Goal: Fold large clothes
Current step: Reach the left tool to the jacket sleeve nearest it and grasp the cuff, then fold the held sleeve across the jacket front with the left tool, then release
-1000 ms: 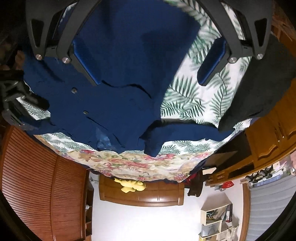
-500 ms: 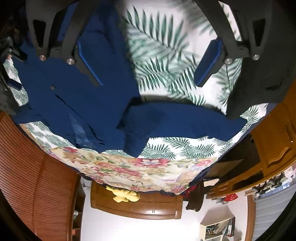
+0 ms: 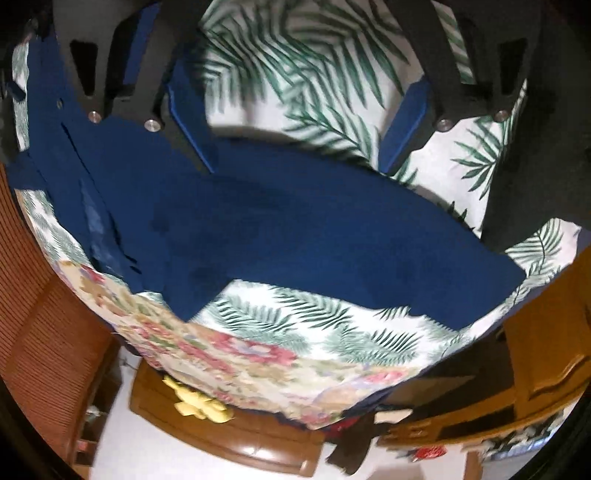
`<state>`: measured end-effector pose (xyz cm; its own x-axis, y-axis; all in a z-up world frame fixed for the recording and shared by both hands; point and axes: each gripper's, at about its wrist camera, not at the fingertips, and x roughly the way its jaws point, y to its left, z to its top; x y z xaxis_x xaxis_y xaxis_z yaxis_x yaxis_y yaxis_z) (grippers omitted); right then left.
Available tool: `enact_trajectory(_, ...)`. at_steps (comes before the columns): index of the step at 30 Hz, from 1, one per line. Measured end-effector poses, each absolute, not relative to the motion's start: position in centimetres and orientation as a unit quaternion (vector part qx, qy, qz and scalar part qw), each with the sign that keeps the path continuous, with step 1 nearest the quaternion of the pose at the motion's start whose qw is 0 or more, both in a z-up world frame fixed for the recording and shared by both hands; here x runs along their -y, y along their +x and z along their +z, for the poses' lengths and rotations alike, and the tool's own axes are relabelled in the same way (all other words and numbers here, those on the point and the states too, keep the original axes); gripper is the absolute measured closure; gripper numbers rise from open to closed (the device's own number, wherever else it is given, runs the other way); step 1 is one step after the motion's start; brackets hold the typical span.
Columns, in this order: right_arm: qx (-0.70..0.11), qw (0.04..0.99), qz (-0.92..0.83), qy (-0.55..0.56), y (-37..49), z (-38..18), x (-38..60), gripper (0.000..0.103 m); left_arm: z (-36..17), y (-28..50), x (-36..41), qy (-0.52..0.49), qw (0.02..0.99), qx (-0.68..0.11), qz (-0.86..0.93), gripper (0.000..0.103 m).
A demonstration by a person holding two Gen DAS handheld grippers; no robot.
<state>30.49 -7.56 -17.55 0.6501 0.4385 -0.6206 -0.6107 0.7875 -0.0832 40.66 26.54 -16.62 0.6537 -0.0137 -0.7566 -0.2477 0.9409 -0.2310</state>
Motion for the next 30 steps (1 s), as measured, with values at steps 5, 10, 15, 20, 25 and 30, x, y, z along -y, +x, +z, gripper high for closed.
enact_trajectory(5, -0.288, 0.9, 0.291, -0.149, 29.9, -17.8, 7.7, 0.0, -18.6, 41.6, -28.2, -0.183, 0.877, -0.437, 0.078, 0.03)
enact_trajectory(10, -0.279, 0.903, 0.291, -0.15, 29.6, -17.6, 7.7, 0.0, -19.1, 42.1, -29.5, -0.221, 0.868, -0.436, 0.089, 0.033)
enact_trajectory(15, -0.282, 0.903, 0.292, -0.139, 29.6, -17.7, 7.9, 0.0, -19.4, 43.0, -30.9, -0.243, 0.865, -0.427, 0.104, 0.069)
enact_trajectory(20, -0.282, 0.906, 0.289, -0.13, 29.4, -17.4, 8.7, 0.0, -18.4, 43.0, -30.8, -0.238, 0.874, -0.409, 0.109, 0.102)
enact_trajectory(25, -0.275, 0.909, 0.285, -0.128, 29.0, -17.1, 9.4, 0.0, -14.5, 42.9, -27.3, -0.166, 0.905, -0.38, 0.098, 0.103)
enact_trajectory(30, -0.262, 0.915, 0.279, -0.128, 28.2, -16.2, 10.3, 0.0, -8.9, 41.9, -21.7, -0.111, 0.925, -0.361, 0.052, 0.103)
